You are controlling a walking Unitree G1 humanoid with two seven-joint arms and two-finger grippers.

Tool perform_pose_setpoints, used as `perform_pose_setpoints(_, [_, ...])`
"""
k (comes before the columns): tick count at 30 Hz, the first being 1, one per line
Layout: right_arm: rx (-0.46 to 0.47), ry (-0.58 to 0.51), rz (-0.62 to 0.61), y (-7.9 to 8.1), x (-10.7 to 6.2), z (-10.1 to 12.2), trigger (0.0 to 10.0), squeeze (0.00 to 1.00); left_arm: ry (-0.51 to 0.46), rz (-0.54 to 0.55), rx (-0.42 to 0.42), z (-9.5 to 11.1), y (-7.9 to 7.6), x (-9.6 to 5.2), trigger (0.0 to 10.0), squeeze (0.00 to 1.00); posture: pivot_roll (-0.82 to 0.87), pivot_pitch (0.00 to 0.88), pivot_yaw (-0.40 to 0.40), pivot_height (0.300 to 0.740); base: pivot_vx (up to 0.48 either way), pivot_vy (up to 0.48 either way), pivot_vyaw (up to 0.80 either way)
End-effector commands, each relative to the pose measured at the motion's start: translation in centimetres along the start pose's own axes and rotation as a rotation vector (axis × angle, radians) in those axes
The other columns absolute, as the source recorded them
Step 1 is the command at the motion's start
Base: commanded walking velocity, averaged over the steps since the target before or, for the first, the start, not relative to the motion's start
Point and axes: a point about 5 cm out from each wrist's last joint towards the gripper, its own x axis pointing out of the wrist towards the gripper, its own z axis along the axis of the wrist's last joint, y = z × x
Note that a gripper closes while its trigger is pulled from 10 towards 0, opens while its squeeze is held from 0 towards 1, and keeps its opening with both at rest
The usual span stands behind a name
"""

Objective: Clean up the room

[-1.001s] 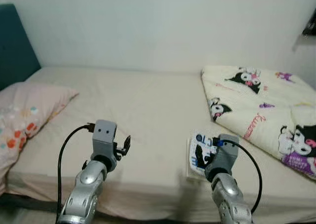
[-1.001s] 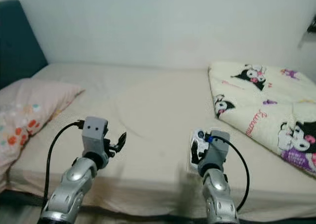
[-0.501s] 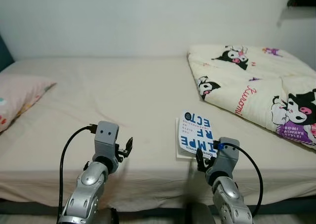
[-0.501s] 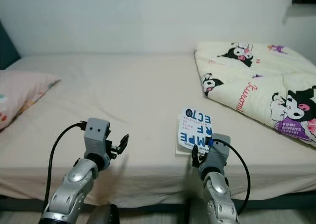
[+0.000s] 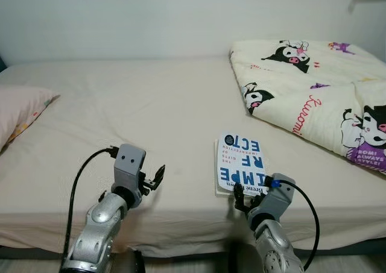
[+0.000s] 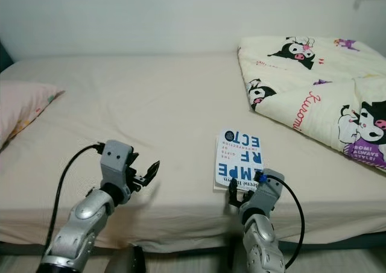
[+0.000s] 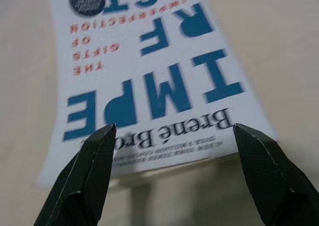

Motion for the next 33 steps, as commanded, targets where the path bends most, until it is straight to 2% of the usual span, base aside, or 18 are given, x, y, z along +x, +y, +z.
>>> perform_pose_setpoints(1, [0.069,0.030,-0.014,0.2,-0.3,-1.2,10.0,1.00,-0.003,-0.014,0.018,0.1,0.3,-0.2,10.0,0.00,0.06,0.120,0.018,0.560,0.000,0.000,0.00])
perform_pose_setpoints(4, [0.080,0.030,-0.015,0.2,-0.3,-1.3,10.0,1.00,-0.003,-0.017,0.020,0.1,0.3,-0.2,10.0,0.00,0.06,0.120,0.020,0.560,0.000,0.000,0.00])
perform_pose_setpoints(6, [0.115,0.029,-0.023,0.0,-0.3,-1.4,10.0,1.00,-0.005,-0.032,0.031,0.1,0.2,-0.3,10.0,0.00,0.07,0.118,0.020,0.560,0.000,0.000,0.00])
perform_pose_setpoints(8, [0.191,0.018,-0.040,-0.3,-0.4,-1.4,10.0,1.00,-0.013,-0.064,0.054,0.2,0.0,-0.4,10.0,0.00,0.07,0.112,0.022,0.560,0.000,0.000,0.00])
perform_pose_setpoints(12, [0.247,0.006,-0.057,-0.7,-0.8,-1.6,10.0,1.00,-0.019,-0.101,0.075,0.4,0.1,-0.7,10.0,0.00,0.08,0.100,0.026,0.560,0.000,0.000,0.00])
perform_pose_setpoints(24, [0.267,0.004,-0.062,-1.1,-1.6,-2.2,10.0,1.00,-0.032,-0.163,0.101,0.7,-0.4,-0.6,10.0,0.00,0.07,0.076,0.035,0.560,0.000,0.000,0.00])
perform_pose_setpoints(25, [0.272,0.003,-0.064,-1.2,-1.7,-2.3,10.0,0.86,-0.034,-0.171,0.103,0.7,-0.5,-0.5,10.0,0.00,0.08,0.073,0.035,0.560,0.000,0.000,0.00])
perform_pose_setpoints(26, [0.272,0.003,-0.064,-1.2,-1.7,-2.3,10.0,0.86,-0.034,-0.171,0.103,0.7,-0.5,-0.5,10.0,0.00,0.08,0.073,0.035,0.560,0.000,0.000,0.00])
perform_pose_setpoints(28, [0.278,0.000,-0.059,-1.2,-1.8,-2.3,10.0,0.15,-0.036,-0.174,0.109,0.7,-0.5,-0.4,10.0,0.00,0.07,0.072,0.039,0.560,0.000,0.000,0.00])
perform_pose_setpoints(29, [0.283,-0.001,-0.056,-1.2,-1.6,-2.3,10.0,0.00,-0.037,-0.174,0.111,0.7,-0.5,-0.3,10.0,0.00,0.08,0.073,0.042,0.560,0.000,0.000,0.00])
perform_pose_setpoints(33, [0.294,0.003,-0.062,-1.3,-1.3,-2.3,10.0,0.00,-0.038,-0.177,0.120,0.7,-0.5,-0.2,10.0,0.00,0.08,0.075,0.042,0.560,0.000,0.000,0.00])
